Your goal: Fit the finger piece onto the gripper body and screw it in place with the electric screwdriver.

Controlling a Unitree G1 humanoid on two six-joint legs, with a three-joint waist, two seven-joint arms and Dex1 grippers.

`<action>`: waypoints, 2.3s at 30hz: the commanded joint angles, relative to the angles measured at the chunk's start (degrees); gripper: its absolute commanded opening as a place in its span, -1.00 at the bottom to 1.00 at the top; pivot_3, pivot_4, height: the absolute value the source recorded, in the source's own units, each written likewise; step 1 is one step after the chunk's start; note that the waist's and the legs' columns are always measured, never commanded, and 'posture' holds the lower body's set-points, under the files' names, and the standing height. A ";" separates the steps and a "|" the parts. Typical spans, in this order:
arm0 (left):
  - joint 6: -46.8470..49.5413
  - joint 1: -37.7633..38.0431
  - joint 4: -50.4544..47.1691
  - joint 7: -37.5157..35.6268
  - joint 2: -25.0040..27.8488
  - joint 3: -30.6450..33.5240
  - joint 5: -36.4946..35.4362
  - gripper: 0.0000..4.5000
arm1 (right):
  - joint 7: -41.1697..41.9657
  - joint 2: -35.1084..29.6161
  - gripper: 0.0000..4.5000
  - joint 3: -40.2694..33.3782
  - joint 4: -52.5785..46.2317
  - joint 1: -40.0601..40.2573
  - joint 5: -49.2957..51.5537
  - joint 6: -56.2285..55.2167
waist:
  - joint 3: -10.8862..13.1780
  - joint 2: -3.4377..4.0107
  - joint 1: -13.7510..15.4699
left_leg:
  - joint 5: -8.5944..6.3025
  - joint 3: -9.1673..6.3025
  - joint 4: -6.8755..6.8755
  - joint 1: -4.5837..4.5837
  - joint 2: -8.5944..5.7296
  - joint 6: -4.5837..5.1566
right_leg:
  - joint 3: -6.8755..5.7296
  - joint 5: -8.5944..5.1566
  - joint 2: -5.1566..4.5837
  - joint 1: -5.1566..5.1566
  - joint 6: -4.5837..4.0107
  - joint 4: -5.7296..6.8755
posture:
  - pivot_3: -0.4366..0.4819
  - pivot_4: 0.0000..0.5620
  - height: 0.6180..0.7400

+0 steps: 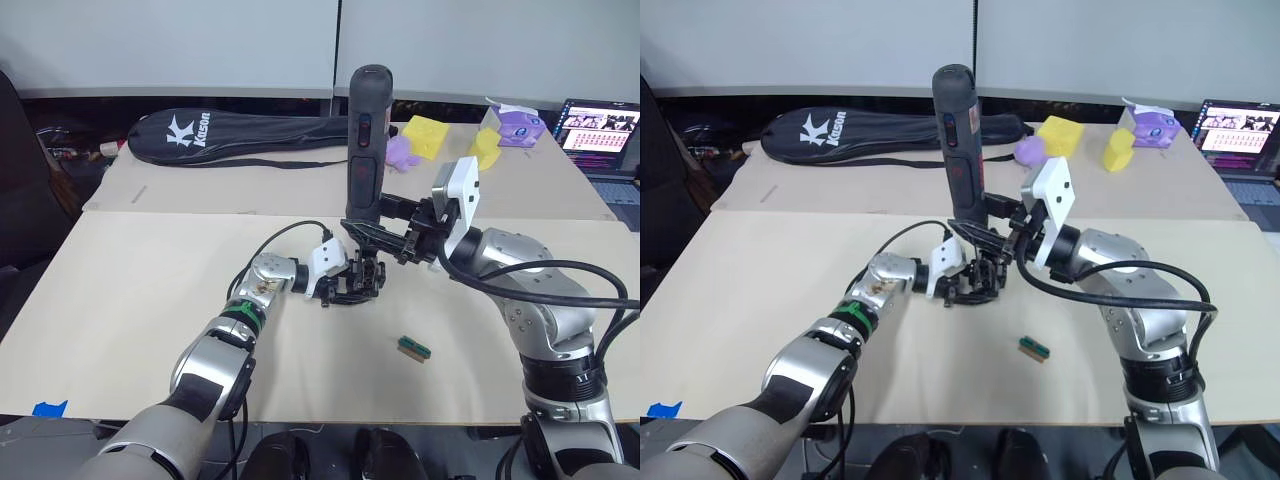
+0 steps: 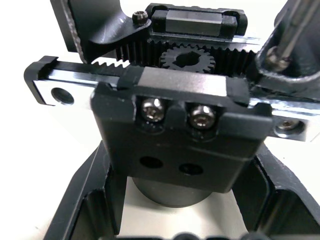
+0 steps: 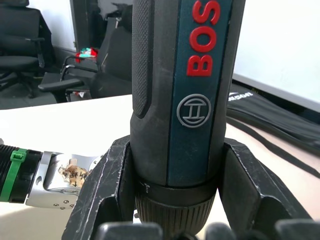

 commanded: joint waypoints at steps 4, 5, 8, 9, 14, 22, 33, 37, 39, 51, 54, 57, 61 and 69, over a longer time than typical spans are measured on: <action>-0.05 -1.46 -0.23 0.51 0.60 1.24 -0.05 0.04 | 0.23 -1.93 -0.15 0.66 4.84 2.29 -2.79 -0.06 | -0.02 -0.02 0.00 | 0.00 0.00 0.00 0.09 0.01 0.00 | 0.06 0.00 -0.02 0.04 0.00 -0.02 | -0.05 -0.47 1.00; -0.04 -1.47 -0.23 0.49 0.62 1.28 -0.03 0.04 | 0.37 -2.09 -0.15 0.78 5.08 2.36 -2.83 0.04 | -0.02 -0.02 0.00 | 0.00 0.00 0.00 0.11 0.01 0.00 | 0.07 0.00 -0.04 0.05 0.00 -0.01 | -0.05 -0.47 1.00; -0.05 -1.53 -0.23 0.46 0.68 1.36 0.02 0.04 | 0.98 -2.64 -0.15 1.15 5.36 2.47 -2.63 0.87 | -0.04 -0.05 -0.01 | 0.00 0.00 0.00 0.13 0.01 0.00 | 0.09 0.00 -0.07 0.05 0.00 -0.01 | -0.05 -0.47 1.00; -0.05 -1.56 -0.20 0.49 0.69 1.38 0.05 0.04 | 1.11 -2.71 -0.15 1.11 5.31 2.47 -1.93 1.81 | -0.06 -0.07 -0.01 | -0.01 0.00 0.00 0.14 0.02 0.01 | 0.10 0.00 -0.08 0.05 0.00 -0.01 | -0.05 -0.47 1.00; -0.04 -1.80 0.04 0.64 0.66 1.51 0.21 0.04 | 2.05 -3.29 -0.15 1.25 4.36 2.22 0.72 4.96 | -0.07 -0.09 -0.01 | -0.01 -0.01 -0.01 0.17 0.02 0.02 | 0.10 0.00 -0.19 0.05 -0.01 0.00 | -0.05 -0.47 1.00; -0.22 -1.92 0.20 0.61 0.54 1.62 0.24 0.04 | 2.00 -3.76 -0.15 3.72 4.36 1.84 -2.16 3.40 | -0.14 -0.18 -0.04 | -0.02 -0.01 -0.02 0.21 0.02 0.02 | 0.08 0.00 -0.40 0.06 -0.01 0.02 | -0.05 -0.47 1.00; -0.29 -1.90 0.09 0.46 0.58 1.63 0.22 0.04 | 2.38 -3.69 -0.15 5.14 7.00 1.60 -4.09 1.66 | -0.16 -0.21 -0.05 | -0.02 -0.02 -0.02 0.22 0.02 0.03 | 0.06 0.01 -0.50 0.06 -0.02 0.02 | -0.05 -0.47 1.00; -0.36 -1.65 -0.03 0.30 0.78 1.61 0.24 0.04 | 2.44 -4.22 -0.15 5.08 7.40 2.63 -4.23 0.97 | -0.17 -0.22 -0.07 | -0.02 -0.03 -0.02 0.22 0.02 0.03 | 0.06 0.01 -0.51 0.07 -0.02 0.02 | -0.05 -0.47 1.00; -0.39 -1.51 -0.11 0.23 0.82 1.59 0.26 0.04 | 2.55 -4.42 -0.15 4.97 7.69 3.27 -4.39 0.52 | -0.17 -0.23 -0.06 | -0.02 -0.03 -0.01 0.24 0.03 0.03 | 0.06 0.01 -0.52 0.09 -0.02 0.02 | -0.05 -0.47 1.00; -0.51 -1.14 -0.20 -0.01 0.90 1.55 0.26 0.04 | 2.02 -4.69 -0.15 4.50 7.16 4.98 -4.31 -0.16 | -0.19 -0.25 -0.07 | -0.03 -0.03 -0.02 0.28 0.03 0.03 | 0.06 0.01 -0.63 0.11 -0.02 0.02 | -0.05 -0.47 1.00; -0.54 -1.07 -0.12 -0.02 0.90 1.53 0.29 0.04 | 1.92 -4.81 -0.15 4.22 7.00 4.99 -4.27 -0.24 | -0.19 -0.25 -0.07 | -0.03 -0.04 -0.02 0.28 0.03 0.03 | 0.06 0.01 -0.65 0.11 -0.03 0.02 | -0.05 -0.47 1.00; -0.52 -1.04 0.05 0.02 0.87 1.49 0.36 0.04 | 2.35 -5.52 -0.15 3.58 5.65 4.20 -4.44 -1.26 | -0.19 -0.25 -0.07 | -0.03 -0.04 -0.02 0.29 0.03 0.03 | 0.05 0.01 -0.67 0.11 -0.03 0.02 | -0.05 -0.47 1.00; -0.61 -0.76 0.37 0.10 0.82 1.31 0.59 0.04 | 0.92 -6.02 -0.15 0.66 1.25 0.02 -1.11 1.00 | -0.19 -0.25 -0.06 | -0.04 -0.04 -0.02 0.26 0.03 0.04 | 0.04 0.01 -0.71 0.08 -0.04 0.01 | -0.05 -0.47 1.00; -0.64 -0.06 0.88 -0.53 0.51 0.60 1.38 0.04 | -3.22 -4.34 -0.15 -6.08 -10.16 -6.67 8.42 3.76 | -0.17 -0.26 0.03 | -0.03 -0.04 -0.01 -0.27 0.00 0.05 | -0.11 0.05 -0.76 -0.43 -0.08 0.01 | -0.05 -0.47 1.00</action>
